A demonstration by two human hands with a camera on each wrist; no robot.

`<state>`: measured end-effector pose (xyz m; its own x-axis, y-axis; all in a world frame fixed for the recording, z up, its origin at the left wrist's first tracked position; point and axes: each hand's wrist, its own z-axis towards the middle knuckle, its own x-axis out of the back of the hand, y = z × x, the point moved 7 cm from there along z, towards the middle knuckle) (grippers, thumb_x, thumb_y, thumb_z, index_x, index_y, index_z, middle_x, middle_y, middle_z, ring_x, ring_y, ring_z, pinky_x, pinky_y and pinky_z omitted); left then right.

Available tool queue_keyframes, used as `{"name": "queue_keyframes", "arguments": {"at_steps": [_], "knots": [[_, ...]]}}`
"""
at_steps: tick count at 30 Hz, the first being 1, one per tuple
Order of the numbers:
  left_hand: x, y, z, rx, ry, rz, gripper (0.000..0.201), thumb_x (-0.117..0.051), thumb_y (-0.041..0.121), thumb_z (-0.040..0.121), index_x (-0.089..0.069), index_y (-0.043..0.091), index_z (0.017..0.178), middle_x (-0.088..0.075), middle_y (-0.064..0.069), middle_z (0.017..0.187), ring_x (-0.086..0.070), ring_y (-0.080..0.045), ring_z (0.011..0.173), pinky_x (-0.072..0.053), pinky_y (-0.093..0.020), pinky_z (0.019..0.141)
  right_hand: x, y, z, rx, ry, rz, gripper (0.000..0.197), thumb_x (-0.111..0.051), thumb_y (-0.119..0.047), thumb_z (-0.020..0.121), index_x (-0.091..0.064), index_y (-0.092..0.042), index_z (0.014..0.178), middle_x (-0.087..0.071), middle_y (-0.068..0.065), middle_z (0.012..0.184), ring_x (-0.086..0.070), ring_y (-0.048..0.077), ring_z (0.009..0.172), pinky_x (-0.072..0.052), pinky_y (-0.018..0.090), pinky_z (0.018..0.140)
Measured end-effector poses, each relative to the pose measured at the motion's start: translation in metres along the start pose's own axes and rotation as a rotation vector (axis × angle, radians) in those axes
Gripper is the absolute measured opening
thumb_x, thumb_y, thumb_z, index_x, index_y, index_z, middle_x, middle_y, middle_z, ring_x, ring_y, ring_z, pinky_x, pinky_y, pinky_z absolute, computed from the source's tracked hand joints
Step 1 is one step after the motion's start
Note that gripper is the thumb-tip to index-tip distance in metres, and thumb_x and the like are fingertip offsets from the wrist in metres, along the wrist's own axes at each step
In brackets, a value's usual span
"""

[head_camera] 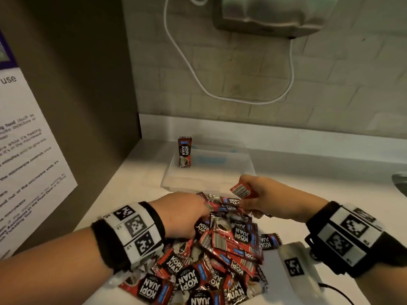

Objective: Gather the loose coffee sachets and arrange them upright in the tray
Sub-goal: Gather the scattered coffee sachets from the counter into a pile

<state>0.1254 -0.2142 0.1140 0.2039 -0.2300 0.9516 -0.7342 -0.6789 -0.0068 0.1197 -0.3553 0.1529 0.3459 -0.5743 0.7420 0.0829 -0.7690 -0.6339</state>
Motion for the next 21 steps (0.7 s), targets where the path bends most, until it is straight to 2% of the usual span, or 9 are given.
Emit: {"name": "queue_keyframes", "arguments": {"at_steps": [3, 5, 7, 10, 13, 15, 18, 19, 21], "knots": [[0.010, 0.000, -0.001, -0.011, 0.038, 0.084, 0.016, -0.055, 0.021, 0.087, -0.064, 0.016, 0.100, -0.061, -0.003, 0.095, -0.058, -0.024, 0.089, -0.048, -0.033, 0.072, -0.010, 0.003, 0.006, 0.034, 0.005, -0.161, 0.022, -0.069, -0.019, 0.086, -0.049, -0.027, 0.085, -0.054, -0.012, 0.079, -0.048, 0.001, 0.065, -0.037, 0.012, 0.056], [0.019, -0.003, -0.004, -0.005, 0.080, 0.142, 0.015, -0.053, 0.021, 0.089, -0.066, 0.017, 0.095, -0.062, -0.003, 0.089, -0.059, -0.024, 0.085, -0.048, -0.034, 0.071, -0.022, 0.006, 0.009, 0.018, -0.050, -0.325, 0.031, -0.079, -0.026, 0.075, -0.049, -0.030, 0.084, -0.054, -0.014, 0.083, -0.050, 0.003, 0.072, -0.038, 0.014, 0.060], [0.028, -0.008, -0.012, 0.015, 0.109, 0.193, 0.012, -0.055, 0.025, 0.091, -0.066, 0.019, 0.093, -0.058, 0.000, 0.083, -0.056, -0.022, 0.080, -0.041, -0.031, 0.066, -0.030, 0.011, 0.011, -0.026, -0.092, -0.449, 0.043, -0.085, -0.027, 0.066, -0.058, -0.022, 0.099, -0.059, -0.008, 0.093, -0.053, 0.012, 0.082, -0.043, 0.022, 0.068], [0.037, -0.022, -0.026, 0.071, 0.109, 0.178, 0.013, -0.062, 0.032, 0.088, -0.066, 0.019, 0.089, -0.048, 0.006, 0.072, -0.052, -0.018, 0.074, -0.039, -0.029, 0.064, -0.034, 0.019, 0.015, -0.059, -0.106, -0.500, 0.061, -0.089, -0.024, 0.059, -0.060, -0.018, 0.112, -0.063, -0.002, 0.104, -0.053, 0.014, 0.087, -0.042, 0.023, 0.071], [0.036, -0.040, -0.038, 0.117, 0.128, 0.052, 0.014, -0.064, 0.026, 0.086, -0.063, 0.029, 0.100, -0.055, 0.010, 0.081, -0.057, -0.015, 0.088, -0.041, -0.029, 0.069, -0.036, 0.024, 0.018, -0.067, -0.106, -0.475, 0.071, -0.090, -0.025, 0.059, -0.059, -0.016, 0.122, -0.063, -0.001, 0.117, -0.057, 0.017, 0.103, -0.046, 0.023, 0.084], [0.031, -0.048, -0.045, 0.149, 0.119, -0.047, 0.028, -0.058, 0.016, 0.086, -0.053, 0.038, 0.104, -0.061, 0.010, 0.095, -0.056, -0.014, 0.093, -0.044, -0.032, 0.074, -0.037, 0.026, 0.020, -0.067, -0.115, -0.444, 0.069, -0.089, -0.024, 0.059, -0.060, -0.015, 0.121, -0.064, -0.002, 0.116, -0.058, 0.018, 0.105, -0.043, 0.021, 0.085], [0.017, -0.057, -0.051, 0.222, 0.077, -0.178, 0.044, -0.050, 0.003, 0.082, -0.037, 0.044, 0.093, -0.058, 0.009, 0.088, -0.054, -0.016, 0.082, -0.044, -0.038, 0.068, -0.036, 0.032, 0.025, -0.072, -0.126, -0.372, 0.052, -0.089, -0.021, 0.060, -0.067, -0.010, 0.106, -0.069, 0.001, 0.102, -0.061, 0.018, 0.092, -0.047, 0.024, 0.080], [0.012, -0.058, -0.051, 0.241, 0.058, -0.224, 0.049, -0.050, 0.000, 0.081, -0.037, 0.045, 0.095, -0.057, 0.010, 0.089, -0.054, -0.016, 0.081, -0.044, -0.038, 0.067, -0.036, 0.034, 0.027, -0.079, -0.130, -0.340, 0.044, -0.088, -0.020, 0.062, -0.068, -0.008, 0.100, -0.071, 0.002, 0.096, -0.062, 0.018, 0.088, -0.048, 0.026, 0.079], [0.002, -0.057, -0.050, 0.247, 0.023, -0.300, 0.061, -0.049, -0.004, 0.080, -0.041, 0.049, 0.111, -0.056, 0.013, 0.103, -0.054, -0.013, 0.088, -0.044, -0.034, 0.070, -0.035, 0.037, 0.030, -0.089, -0.126, -0.289, 0.024, -0.084, -0.018, 0.068, -0.069, -0.010, 0.086, -0.071, -0.001, 0.086, -0.064, 0.016, 0.081, -0.050, 0.027, 0.078]]}}
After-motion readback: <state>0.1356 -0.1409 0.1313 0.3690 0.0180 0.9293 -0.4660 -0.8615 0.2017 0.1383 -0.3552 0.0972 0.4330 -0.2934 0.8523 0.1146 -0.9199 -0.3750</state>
